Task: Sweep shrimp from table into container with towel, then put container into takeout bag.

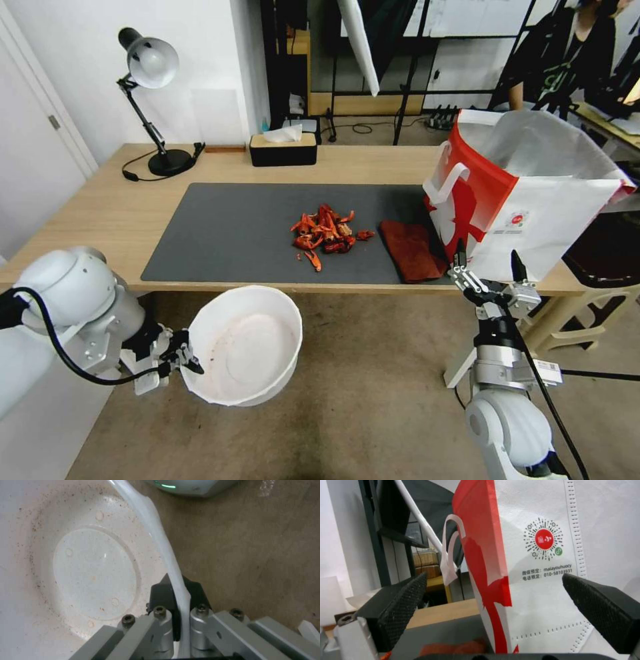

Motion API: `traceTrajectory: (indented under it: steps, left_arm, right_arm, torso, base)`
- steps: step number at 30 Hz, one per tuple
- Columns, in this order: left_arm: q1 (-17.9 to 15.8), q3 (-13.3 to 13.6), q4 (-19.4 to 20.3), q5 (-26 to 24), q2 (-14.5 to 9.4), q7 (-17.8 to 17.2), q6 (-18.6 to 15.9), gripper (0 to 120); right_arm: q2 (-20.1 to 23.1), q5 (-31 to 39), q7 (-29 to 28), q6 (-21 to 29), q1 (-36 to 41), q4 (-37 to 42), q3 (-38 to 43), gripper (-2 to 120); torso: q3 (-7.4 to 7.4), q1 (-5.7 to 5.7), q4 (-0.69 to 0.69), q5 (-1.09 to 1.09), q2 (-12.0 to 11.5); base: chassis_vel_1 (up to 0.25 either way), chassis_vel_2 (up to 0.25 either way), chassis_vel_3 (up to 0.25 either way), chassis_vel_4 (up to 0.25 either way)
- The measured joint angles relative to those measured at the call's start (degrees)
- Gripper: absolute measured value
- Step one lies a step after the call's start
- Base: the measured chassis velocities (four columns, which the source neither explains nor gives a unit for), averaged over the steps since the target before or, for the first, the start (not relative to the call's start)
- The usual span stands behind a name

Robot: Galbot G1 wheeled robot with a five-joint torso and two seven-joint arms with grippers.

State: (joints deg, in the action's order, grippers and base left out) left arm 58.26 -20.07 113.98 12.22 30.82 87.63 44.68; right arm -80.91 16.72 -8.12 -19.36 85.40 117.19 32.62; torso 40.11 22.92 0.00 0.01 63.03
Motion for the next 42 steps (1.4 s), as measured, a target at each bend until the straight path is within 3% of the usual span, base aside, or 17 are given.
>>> traceTrajectory:
  steps: [12, 22, 30, 34, 42]
  left_arm:
    - [-0.05, 2.49, -3.42, 3.24, 5.59, -0.02, 2.21, 0]
    - [-1.78, 4.6, -7.46, 6.49, 8.28, -0.03, 2.52, 0]
    - [-2.87, 5.8, -9.12, 7.92, 8.92, -0.03, 2.53, 0]
    - [-3.95, 6.88, -10.48, 8.63, 9.01, -0.03, 2.52, 0]
    - [-9.68, 10.4, -14.89, 10.87, 10.81, -0.02, 2.5, 0]
  right_arm:
    - [0.32, 0.14, -0.28, 0.26, 0.18, 0.17, 0.37, 100]
    - [0.17, 0.23, -0.39, 0.33, 0.15, 0.35, 0.44, 100]
    - [0.09, 0.23, -0.4, 0.38, 0.05, 0.36, 0.4, 100]
    - [0.02, 0.23, -0.4, 0.39, 0.05, 0.43, 0.38, 100]
    - [-0.17, 0.08, -0.42, 0.44, 0.09, 0.42, 0.39, 100]
  torso:
    - [0.0, 0.0, 0.0, -0.01, 0.0]
    - [0.0, 0.0, 0.0, 0.0, 0.0]
    - [0.0, 0.0, 0.0, 0.0, 0.0]
    - [0.0, 0.0, 0.0, 0.0, 0.0]
    - [0.0, 0.0, -0.01, -0.01, 0.0]
  base:
    - [0.0, 0.0, 0.0, 0.0]
    - [0.0, 0.0, 0.0, 0.0]
    - [0.0, 0.0, 0.0, 0.0]
    - [0.0, 0.0, 0.0, 0.0]
    - [0.0, 0.0, 0.0, 0.0]
